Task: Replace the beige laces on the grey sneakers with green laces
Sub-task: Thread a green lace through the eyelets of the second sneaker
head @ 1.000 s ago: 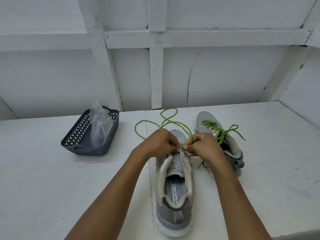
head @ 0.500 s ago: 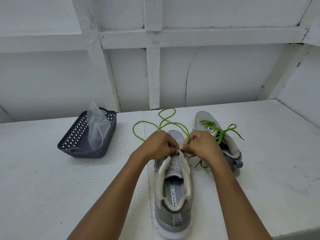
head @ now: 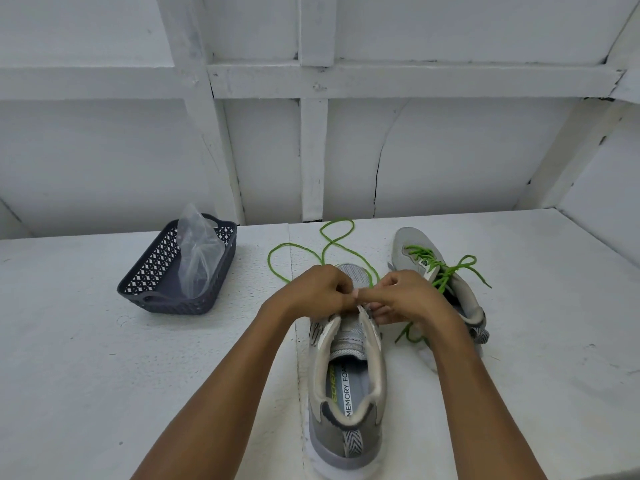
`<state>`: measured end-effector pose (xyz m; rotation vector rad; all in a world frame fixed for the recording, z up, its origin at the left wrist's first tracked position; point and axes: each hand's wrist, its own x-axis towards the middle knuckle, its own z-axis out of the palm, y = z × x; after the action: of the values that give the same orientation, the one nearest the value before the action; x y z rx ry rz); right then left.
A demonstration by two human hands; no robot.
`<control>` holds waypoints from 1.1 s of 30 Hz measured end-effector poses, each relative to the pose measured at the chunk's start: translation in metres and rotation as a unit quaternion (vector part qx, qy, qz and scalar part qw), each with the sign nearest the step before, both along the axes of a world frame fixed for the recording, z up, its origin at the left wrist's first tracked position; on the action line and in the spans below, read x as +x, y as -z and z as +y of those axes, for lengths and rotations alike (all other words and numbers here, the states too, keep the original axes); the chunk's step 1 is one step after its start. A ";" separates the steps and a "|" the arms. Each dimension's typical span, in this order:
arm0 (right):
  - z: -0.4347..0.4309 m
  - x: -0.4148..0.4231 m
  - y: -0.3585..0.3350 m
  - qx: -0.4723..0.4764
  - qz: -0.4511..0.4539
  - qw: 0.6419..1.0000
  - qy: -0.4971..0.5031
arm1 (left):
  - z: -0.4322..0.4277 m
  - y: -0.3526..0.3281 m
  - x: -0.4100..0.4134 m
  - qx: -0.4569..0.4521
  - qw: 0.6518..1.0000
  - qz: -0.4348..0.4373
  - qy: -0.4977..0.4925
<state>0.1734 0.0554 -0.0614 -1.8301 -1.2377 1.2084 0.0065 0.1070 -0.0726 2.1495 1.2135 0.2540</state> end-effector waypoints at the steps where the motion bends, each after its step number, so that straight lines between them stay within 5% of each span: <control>1: -0.001 0.001 -0.003 -0.012 0.004 1.000 -0.009 | 0.003 -0.001 -0.004 -0.011 1.000 -0.016 -0.023; 7: -0.005 -0.001 -0.004 -0.034 0.003 0.999 -0.022 | 0.016 -0.004 -0.023 -0.079 0.974 -0.154 -0.148; 16: 0.013 -0.023 -0.005 0.028 -0.056 0.996 -0.056 | 0.008 -0.005 -0.028 -0.095 0.966 -0.192 -0.146; 18: 0.017 -0.023 -0.006 0.042 -0.120 0.990 -0.057 | 0.005 -0.012 -0.032 -0.130 0.931 -0.294 -0.173; 21: 0.017 -0.024 -0.002 0.041 -0.156 0.985 -0.069 | 0.005 -0.030 -0.040 -0.223 0.792 -0.528 -0.210; 23: 0.014 -0.025 0.000 0.034 -0.138 0.986 -0.085 | 0.006 -0.038 -0.045 -0.265 0.727 -0.592 -0.226; 25: 0.013 -0.026 -0.001 0.026 -0.117 0.988 -0.097 | 0.007 -0.037 -0.051 -0.246 0.785 -0.509 -0.252; 28: 0.011 -0.023 -0.004 0.040 -0.103 0.991 -0.078 | 0.007 -0.031 -0.064 -0.107 0.967 -0.138 -0.185; 30: 0.009 -0.018 -0.004 0.046 -0.091 0.993 -0.056 | 0.002 -0.035 -0.074 -0.060 0.992 0.094 -0.062; 31: 0.009 -0.017 -0.003 0.043 -0.078 0.995 -0.048 | -0.001 -0.039 -0.079 -0.060 0.991 0.123 -0.013; 33: 0.008 -0.015 -0.001 0.033 -0.054 0.997 -0.037 | -0.005 -0.046 -0.086 -0.072 0.997 -0.013 0.014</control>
<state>0.1587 0.0630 -0.0600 -1.8360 -1.4001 1.1069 -0.0793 0.1017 -0.0265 2.0307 1.1509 0.1752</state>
